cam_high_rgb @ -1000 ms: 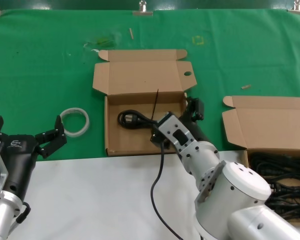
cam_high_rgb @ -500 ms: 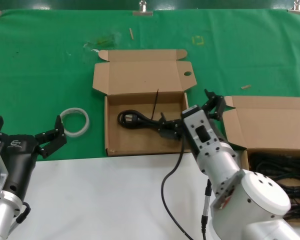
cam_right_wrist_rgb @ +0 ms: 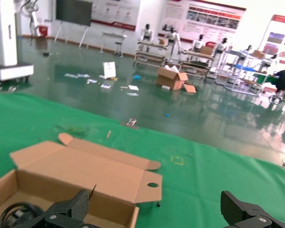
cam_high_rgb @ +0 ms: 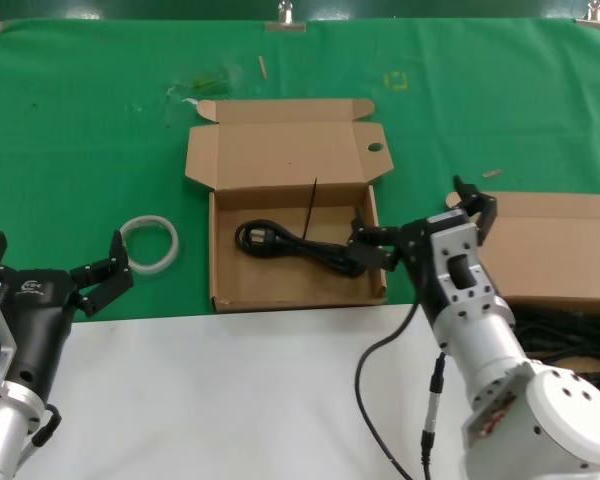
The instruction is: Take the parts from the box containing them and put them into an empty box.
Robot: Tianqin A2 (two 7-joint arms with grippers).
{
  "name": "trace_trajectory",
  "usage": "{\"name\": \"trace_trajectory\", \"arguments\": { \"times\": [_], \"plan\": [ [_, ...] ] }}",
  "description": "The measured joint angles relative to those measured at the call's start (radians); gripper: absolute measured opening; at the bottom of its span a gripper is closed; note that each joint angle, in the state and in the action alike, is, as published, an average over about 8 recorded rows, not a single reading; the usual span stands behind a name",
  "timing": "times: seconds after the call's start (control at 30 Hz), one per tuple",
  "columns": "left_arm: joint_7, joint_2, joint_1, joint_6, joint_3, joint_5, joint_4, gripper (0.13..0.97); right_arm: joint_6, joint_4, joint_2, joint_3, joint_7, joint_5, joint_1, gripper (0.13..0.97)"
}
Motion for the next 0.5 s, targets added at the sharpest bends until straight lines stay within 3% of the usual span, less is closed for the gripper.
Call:
{"name": "trace_trajectory", "arguments": {
  "times": [0.5],
  "plan": [
    [0.0,0.0,0.0,0.0,0.0,0.0,0.0,0.966,-0.125,0.073,0.0,0.165,0.271,-0.19,-0.118,0.966]
  ]
}}
